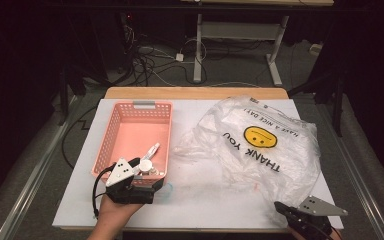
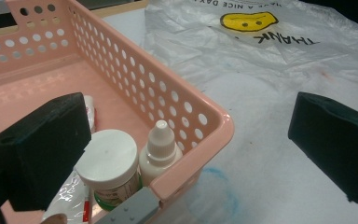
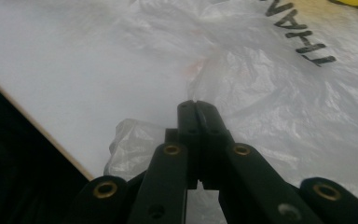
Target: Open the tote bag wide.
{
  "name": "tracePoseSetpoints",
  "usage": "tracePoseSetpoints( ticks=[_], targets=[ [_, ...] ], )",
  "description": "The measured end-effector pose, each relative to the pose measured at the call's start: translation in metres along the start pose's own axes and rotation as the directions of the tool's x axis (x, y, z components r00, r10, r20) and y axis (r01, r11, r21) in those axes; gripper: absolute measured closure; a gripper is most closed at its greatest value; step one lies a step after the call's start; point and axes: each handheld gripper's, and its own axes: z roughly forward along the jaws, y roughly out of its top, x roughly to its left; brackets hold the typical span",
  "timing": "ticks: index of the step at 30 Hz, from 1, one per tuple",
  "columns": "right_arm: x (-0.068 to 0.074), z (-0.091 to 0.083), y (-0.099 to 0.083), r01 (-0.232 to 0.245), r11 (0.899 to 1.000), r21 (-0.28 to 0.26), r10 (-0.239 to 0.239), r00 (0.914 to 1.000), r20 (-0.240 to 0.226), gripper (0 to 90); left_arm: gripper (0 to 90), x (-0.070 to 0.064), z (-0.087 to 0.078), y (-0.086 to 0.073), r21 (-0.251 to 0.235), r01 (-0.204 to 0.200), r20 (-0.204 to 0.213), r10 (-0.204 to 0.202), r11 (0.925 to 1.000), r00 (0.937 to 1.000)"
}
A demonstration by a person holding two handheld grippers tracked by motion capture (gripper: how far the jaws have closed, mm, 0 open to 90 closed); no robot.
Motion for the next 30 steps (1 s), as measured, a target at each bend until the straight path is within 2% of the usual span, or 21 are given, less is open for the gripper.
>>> tracePoseSetpoints(
  ticks=[1,2,5,7,9,12,14,15,16,17,18,19,21,23,25,26,27,28,30],
  targets=[
    [0.007,0.002,0.002,0.019,1.000,0.003,-0.019,0.9996,-0.021,90.0,0.0,0.000,0.001,0.000,0.005,-0.002,0.000,0.002,1.0000,1.0000],
    [0.007,0.002,0.002,0.019,1.000,0.003,-0.019,0.9996,-0.021,90.0,0.0,0.000,0.001,0.000,0.008,-0.004,-0.001,0.004,1.0000,1.0000],
    [0.017,0.005,0.005,0.038,0.999,0.000,-0.037,0.9972,-0.064,90.0,0.0,-0.001,0.003,0.001,0.008,-0.005,0.003,0.005,1.0000,1.0000],
    [0.020,0.006,0.005,0.034,0.999,0.002,-0.034,0.9965,-0.076,90.0,0.0,-0.001,0.003,0.001,0.009,-0.004,0.004,0.004,0.9999,1.0000],
    [0.025,0.008,0.007,0.051,0.999,0.004,-0.051,0.9940,-0.097,90.0,0.0,0.000,0.004,0.002,0.011,0.001,0.010,-0.001,0.9999,1.0000],
    [0.027,0.012,0.007,0.053,0.999,0.014,-0.051,0.9922,-0.114,89.8,0.0,0.001,0.003,0.003,0.015,0.005,-0.003,-0.005,0.9999,1.0000],
    [0.025,0.010,0.007,0.039,0.999,0.004,-0.038,0.9923,-0.118,81.9,0.0,0.002,0.003,0.003,0.017,0.013,-0.006,-0.013,0.9998,0.9999],
    [0.023,0.006,0.008,0.025,0.999,-0.033,-0.029,0.9911,-0.130,75.2,0.0,0.003,0.003,0.003,0.019,0.013,-0.008,-0.013,0.9997,0.9999],
    [0.023,0.006,0.008,0.025,0.999,-0.033,-0.029,0.9911,-0.130,75.2,0.0,0.003,0.003,0.003,0.022,0.011,-0.012,-0.011,0.9997,0.9999],
    [0.020,-0.001,0.012,0.014,0.998,-0.066,-0.022,0.9909,-0.133,69.3,0.0,0.003,0.002,0.003,0.025,0.006,-0.013,-0.006,0.9997,0.9999],
    [0.020,-0.001,0.012,0.014,0.998,-0.066,-0.022,0.9909,-0.133,69.3,0.0,0.002,0.002,0.003,0.024,0.005,-0.012,-0.004,0.9997,0.9999],
    [0.017,-0.004,0.016,0.006,0.995,-0.098,-0.018,0.9918,-0.127,65.4,0.0,0.002,0.002,0.003,0.021,0.004,-0.014,-0.003,0.9998,0.9999],
    [0.014,-0.008,0.019,-0.010,0.993,-0.118,-0.004,0.9932,-0.116,62.4,0.0,0.001,0.001,0.004,0.015,-0.002,-0.015,0.002,0.9999,0.9999],
    [0.013,-0.008,0.020,-0.011,0.992,-0.124,-0.003,0.9933,-0.115,60.9,0.0,0.000,0.001,0.005,0.018,-0.001,-0.010,0.001,0.9998,0.9999],
    [0.009,-0.006,0.025,-0.022,0.990,-0.139,0.008,0.9951,-0.098,53.5,0.0,-0.001,0.001,0.005,0.026,0.000,0.005,0.000,0.9997,1.0000],
    [0.009,-0.006,0.025,-0.022,0.990,-0.139,0.008,0.9951,-0.098,53.5,0.0,-0.001,0.001,0.006,0.033,-0.001,0.009,0.001,0.9994,1.0000],
    [0.006,-0.003,0.029,-0.028,0.988,-0.151,0.015,0.9962,-0.085,48.3,0.0,-0.002,0.001,0.005,0.038,-0.003,0.012,0.003,0.9993,0.9999],
    [0.006,-0.003,0.029,-0.028,0.988,-0.151,0.015,0.9962,-0.085,48.3,0.0,-0.002,0.001,0.005,0.041,-0.006,0.016,0.005,0.9991,0.9999],
    [0.003,0.001,0.033,-0.036,0.986,-0.162,0.022,0.9958,-0.089,41.0,0.0,-0.002,0.000,0.005,0.035,-0.010,0.020,0.009,0.9993,0.9998]
  ],
)
